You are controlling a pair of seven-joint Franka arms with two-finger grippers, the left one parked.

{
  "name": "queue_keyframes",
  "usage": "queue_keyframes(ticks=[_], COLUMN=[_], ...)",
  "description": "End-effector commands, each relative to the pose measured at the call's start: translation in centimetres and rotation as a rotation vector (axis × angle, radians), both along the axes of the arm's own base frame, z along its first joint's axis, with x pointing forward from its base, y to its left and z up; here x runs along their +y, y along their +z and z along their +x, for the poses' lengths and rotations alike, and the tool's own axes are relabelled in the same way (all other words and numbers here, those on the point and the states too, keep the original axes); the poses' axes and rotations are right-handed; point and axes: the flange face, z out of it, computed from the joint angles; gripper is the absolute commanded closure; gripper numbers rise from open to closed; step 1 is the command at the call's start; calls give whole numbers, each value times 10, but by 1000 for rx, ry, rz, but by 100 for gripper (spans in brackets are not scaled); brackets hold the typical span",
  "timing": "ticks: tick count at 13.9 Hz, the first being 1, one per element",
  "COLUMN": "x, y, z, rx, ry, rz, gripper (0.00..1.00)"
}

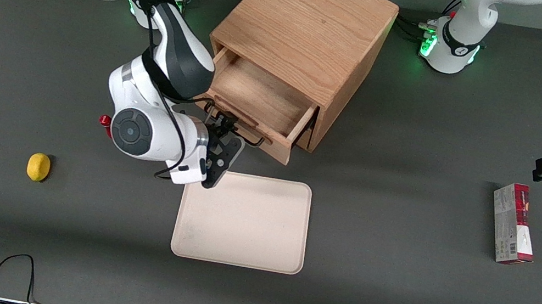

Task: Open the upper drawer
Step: 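Pull the upper drawer outward by its handle with the right gripper, then keep pulling the handle to slide the drawer further open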

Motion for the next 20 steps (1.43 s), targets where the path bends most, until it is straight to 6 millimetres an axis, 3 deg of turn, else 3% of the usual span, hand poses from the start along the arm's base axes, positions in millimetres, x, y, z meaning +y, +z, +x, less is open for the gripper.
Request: queue_keyframes(ticks=[1, 20], x=[-3, -20], y=[7, -14], z=[11, 27], rx=[-24, -37], ry=[15, 27], rz=[12, -5], gripper=[0, 0])
